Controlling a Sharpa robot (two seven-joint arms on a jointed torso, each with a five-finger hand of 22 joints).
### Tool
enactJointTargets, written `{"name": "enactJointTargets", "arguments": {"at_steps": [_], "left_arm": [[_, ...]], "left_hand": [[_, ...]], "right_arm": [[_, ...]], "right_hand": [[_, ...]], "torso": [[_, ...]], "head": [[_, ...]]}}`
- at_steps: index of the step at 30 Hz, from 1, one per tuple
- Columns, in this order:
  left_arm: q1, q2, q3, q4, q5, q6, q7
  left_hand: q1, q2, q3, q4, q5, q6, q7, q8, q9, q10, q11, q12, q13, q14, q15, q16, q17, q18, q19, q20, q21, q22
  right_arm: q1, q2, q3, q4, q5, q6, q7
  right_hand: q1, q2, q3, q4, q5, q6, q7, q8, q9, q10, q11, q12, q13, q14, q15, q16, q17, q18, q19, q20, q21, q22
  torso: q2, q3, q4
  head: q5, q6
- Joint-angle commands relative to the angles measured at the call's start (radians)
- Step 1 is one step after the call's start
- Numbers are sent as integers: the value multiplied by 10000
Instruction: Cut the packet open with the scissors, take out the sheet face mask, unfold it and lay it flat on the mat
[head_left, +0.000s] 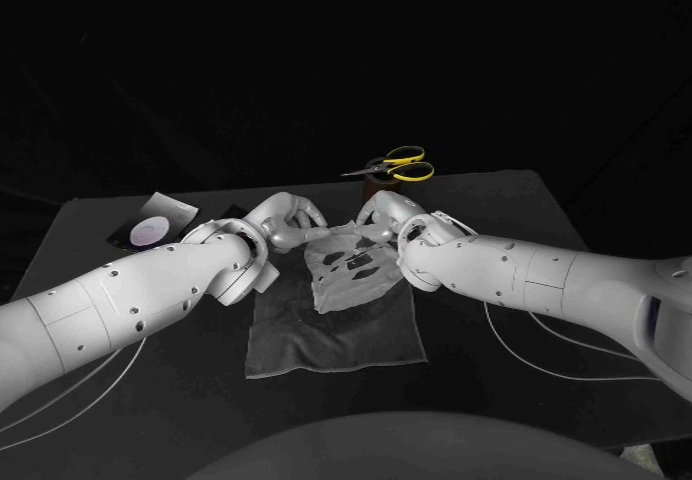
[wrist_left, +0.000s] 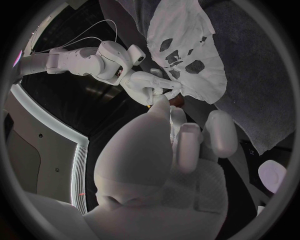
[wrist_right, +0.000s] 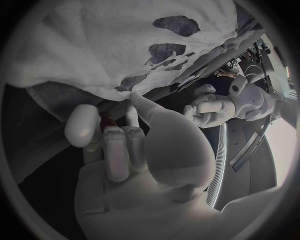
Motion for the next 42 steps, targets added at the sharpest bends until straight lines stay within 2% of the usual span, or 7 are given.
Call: {"name": "enactJointTargets", "arguments": {"at_steps": [1,10,18,26,37,39,42], "left_arm": [[6,13,7,14,41,78,32],[6,-21,7,35,41,51,45],[6,-186,6,142,126,-164,175],[4,-345,5,258,274,-386,288],[-2,-458,4,342,404,-602,388],[-3,-462,3,346,414,-601,389],[-5,-469,3,348,424,-591,386]], "left_hand": [[38,-26,59,-25,-29,5,26,-35,-8,69,-3,45,2,220,64,42,762,84,10,33,39,9],[38,-26,59,-25,-29,5,26,-35,-8,69,-3,45,2,220,64,42,762,84,10,33,39,9],[12,-52,141,-28,-29,-9,40,-71,-59,68,9,48,-6,227,73,48,776,81,15,39,48,15],[11,-65,166,-32,-29,-21,45,-83,-74,68,13,49,-9,234,76,52,791,81,17,41,50,16],[5,-70,191,-31,-29,-27,50,-92,-87,72,16,51,-10,234,79,53,788,82,15,43,49,13],[2,-73,205,-30,-30,-31,53,-97,-95,44,18,42,-50,231,80,52,781,84,10,44,43,6],[-11,-89,224,-28,-29,-42,59,-107,-108,30,23,36,-70,230,84,51,777,86,3,46,36,-4]], "right_arm": [[6,-59,0,95,-158,-420,243],[7,-464,6,839,-146,-681,373],[-60,-865,8,1765,-248,-313,255],[-196,-1000,-7,2258,-410,-16,165],[-349,-967,-32,2589,-792,-215,221],[-360,-959,-38,2614,-730,-313,345],[-370,-965,-45,2650,-643,-437,519]], "right_hand": [[82,8,93,-6,24,214,-124,56,280,1037,-66,34,2631,1041,-71,34,2635,43,11,-49,52,1253],[65,12,133,-20,24,229,-127,71,295,1037,-69,34,2631,1041,-75,34,2635,37,24,-55,85,1262],[56,11,156,-29,23,238,-129,80,304,1037,-71,34,2631,1041,-78,34,2635,45,9,-59,40,1251],[51,10,164,-32,23,240,-129,83,307,1037,-72,34,2631,1041,-78,34,2635,47,5,-60,30,1248],[11,-34,183,-51,22,221,-128,82,318,1037,-71,34,2631,1041,-78,34,2635,59,-21,-64,-39,1231],[-116,-298,125,-135,20,-120,-59,-98,277,1037,-24,34,2631,1041,-57,34,2635,82,-85,-65,-198,1190],[-705,-771,-266,31,11,-1014,426,-736,7,1037,369,34,2631,1041,244,34,2635,79,-207,72,-472,1118]], "torso": [[-1,-3,-2],[-5,3,-16],[-9,5,-25],[-12,-8,-33],[5,-13,-5],[3,-9,-9],[0,-11,-13]], "head": [[7,-3],[17,-6],[21,-5],[19,-8],[41,-8],[58,-8],[68,-8]]}}
